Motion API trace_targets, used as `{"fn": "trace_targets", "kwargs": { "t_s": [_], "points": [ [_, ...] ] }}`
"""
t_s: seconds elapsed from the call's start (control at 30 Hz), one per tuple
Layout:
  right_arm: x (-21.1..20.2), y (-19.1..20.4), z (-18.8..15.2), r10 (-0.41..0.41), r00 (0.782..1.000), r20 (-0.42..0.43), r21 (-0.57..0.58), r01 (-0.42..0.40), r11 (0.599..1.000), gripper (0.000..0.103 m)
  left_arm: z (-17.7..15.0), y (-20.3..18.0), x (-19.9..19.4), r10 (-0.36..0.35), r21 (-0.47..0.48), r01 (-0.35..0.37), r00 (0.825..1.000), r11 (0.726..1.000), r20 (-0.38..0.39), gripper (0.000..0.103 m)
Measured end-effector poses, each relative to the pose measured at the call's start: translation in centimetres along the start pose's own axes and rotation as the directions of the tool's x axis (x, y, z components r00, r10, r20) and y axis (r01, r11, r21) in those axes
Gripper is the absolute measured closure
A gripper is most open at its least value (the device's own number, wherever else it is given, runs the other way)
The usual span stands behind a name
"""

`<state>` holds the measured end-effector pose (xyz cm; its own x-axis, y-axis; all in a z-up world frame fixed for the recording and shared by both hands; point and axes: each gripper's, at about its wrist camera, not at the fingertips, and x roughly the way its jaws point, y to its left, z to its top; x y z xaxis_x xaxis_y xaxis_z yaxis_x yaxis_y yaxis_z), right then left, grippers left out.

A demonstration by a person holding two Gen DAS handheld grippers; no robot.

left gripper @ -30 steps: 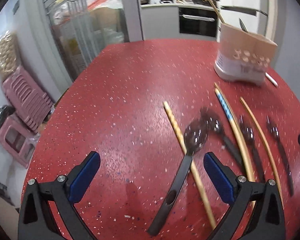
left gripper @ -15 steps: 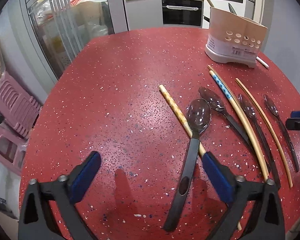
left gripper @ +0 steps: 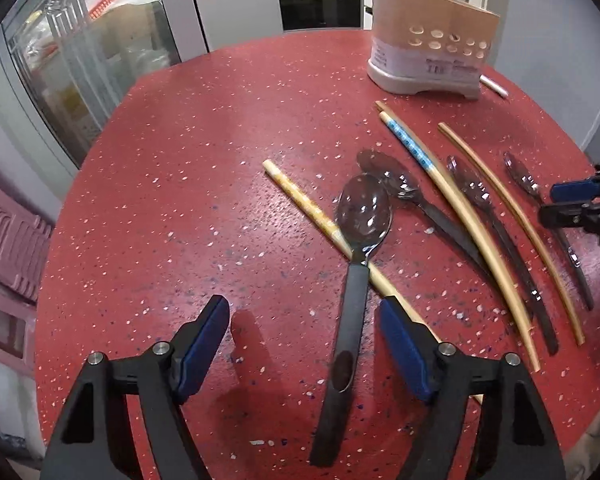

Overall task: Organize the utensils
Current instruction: 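Grasp a dark spoon handle with the left tool while the right tool grasps another dark spoon, then lift both held spoons and carry them above the beige holder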

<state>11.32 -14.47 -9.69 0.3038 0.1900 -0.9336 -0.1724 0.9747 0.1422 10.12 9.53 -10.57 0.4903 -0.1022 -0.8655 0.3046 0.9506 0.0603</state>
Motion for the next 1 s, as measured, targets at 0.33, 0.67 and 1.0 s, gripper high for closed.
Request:
{"fn": "trace_targets", "kwargs": {
  "t_s": [0.33, 0.67, 1.0],
  "points": [
    [0.9, 1.3, 1.6, -0.048, 0.998, -0.032, -0.062, 0.046, 0.997, 0.054, 1.5, -0.6, 0.4, -0.046, 0.047, 0.048, 0.998, 0.998, -0.043, 0.018],
    [0.8, 2.2, 1.7, -0.054, 0.998, -0.03, -0.093, 0.051, 0.994, 0.09, 2.6, -2.7, 0.3, -0.124, 0.107, 0.136, 0.987, 0.985, -0.106, 0.067],
    [-1.8, -1.0, 0.8, 0.09, 0.995, 0.048, -0.048, -0.088, 0.995, 0.09, 1.4, -1.8, -2.9, -0.101, -0.034, 0.102, 0.994, 0.994, 0.037, 0.067]
  ]
}}
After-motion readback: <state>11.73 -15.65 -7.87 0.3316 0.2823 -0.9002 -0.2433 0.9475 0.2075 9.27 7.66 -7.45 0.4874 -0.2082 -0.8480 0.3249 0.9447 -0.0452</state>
